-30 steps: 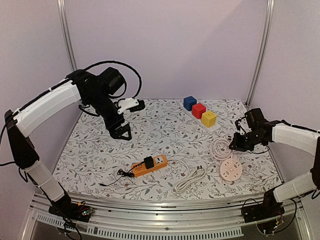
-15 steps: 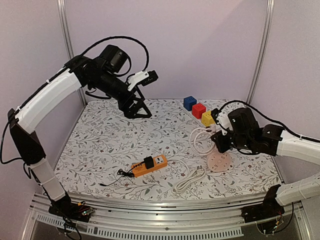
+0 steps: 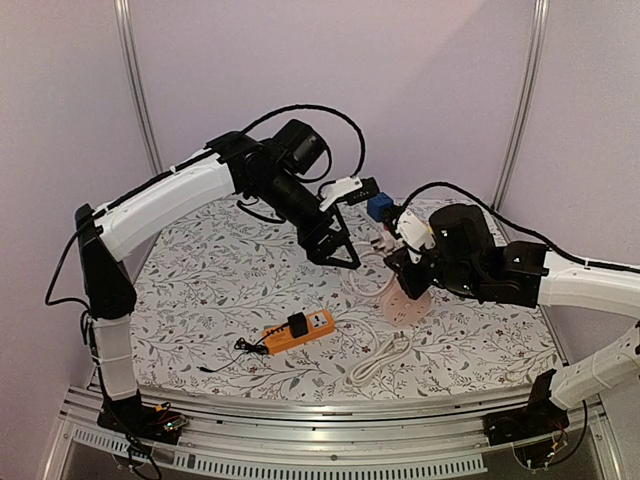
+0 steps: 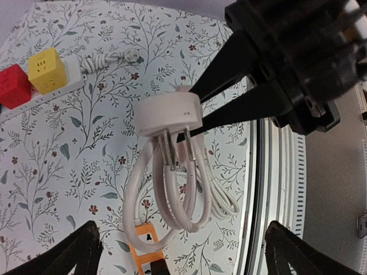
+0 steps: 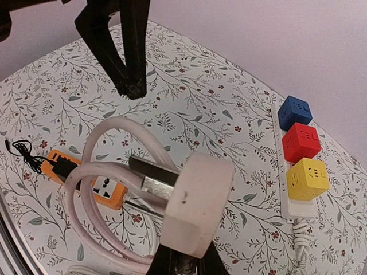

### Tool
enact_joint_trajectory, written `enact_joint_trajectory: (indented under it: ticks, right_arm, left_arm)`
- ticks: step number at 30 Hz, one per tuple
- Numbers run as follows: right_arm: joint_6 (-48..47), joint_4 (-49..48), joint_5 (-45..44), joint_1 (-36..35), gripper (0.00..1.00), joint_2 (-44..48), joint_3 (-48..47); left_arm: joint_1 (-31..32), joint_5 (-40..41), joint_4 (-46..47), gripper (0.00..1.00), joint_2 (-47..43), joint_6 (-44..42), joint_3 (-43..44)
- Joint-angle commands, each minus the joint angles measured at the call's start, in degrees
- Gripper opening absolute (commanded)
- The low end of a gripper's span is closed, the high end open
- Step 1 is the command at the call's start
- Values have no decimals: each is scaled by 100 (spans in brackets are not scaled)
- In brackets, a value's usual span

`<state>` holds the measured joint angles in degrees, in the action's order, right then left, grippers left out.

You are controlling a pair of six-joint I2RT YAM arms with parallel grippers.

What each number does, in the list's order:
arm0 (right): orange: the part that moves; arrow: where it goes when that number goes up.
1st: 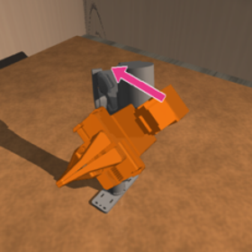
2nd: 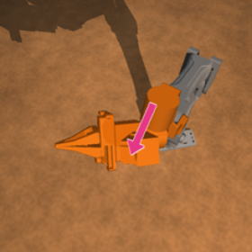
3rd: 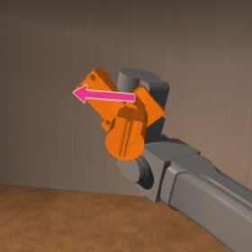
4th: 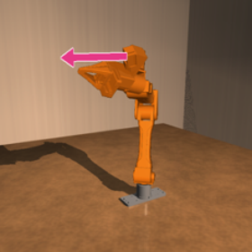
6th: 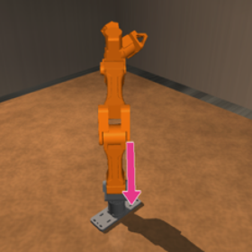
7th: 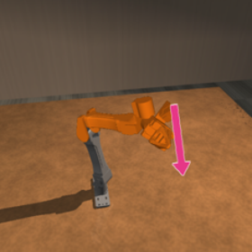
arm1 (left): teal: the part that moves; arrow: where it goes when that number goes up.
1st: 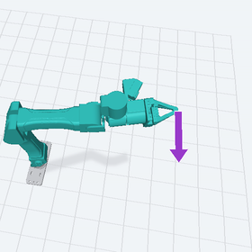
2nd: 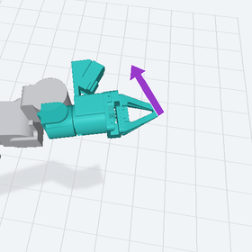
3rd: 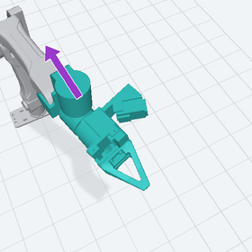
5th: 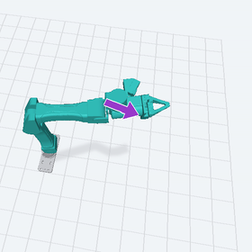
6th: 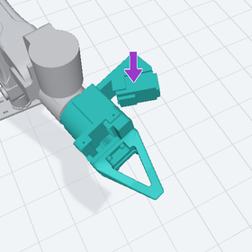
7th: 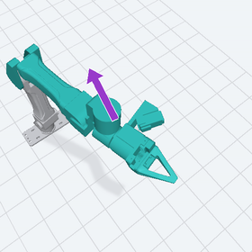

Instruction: Insert the plug

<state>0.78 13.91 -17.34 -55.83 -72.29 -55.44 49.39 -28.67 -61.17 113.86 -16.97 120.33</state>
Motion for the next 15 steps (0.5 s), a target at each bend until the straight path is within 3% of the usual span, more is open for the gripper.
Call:
enact_joint_trajectory:
  ticks: [1,7,11,13,15]
  right_arm:
    - [196,-533,-5,-70,0,15,-320]
    - [167,-716,252,-186,0,69,-322]
    - [178,-728,318,-190,0,186,-303]
    - [201,-723,417,-184,0,182,-346]
    - [225,-724,465,-182,0,157,-396]
  left_arm:
    - [84,-119,1,99,-146,-54,-122]
    - [79,980,241,99,-58,-158,-133]
    - [35,931,300,97,-43,-183,-196]
    - [52,773,283,90,-15,-173,-203]
    - [62,564,214,74,12,-143,-204]
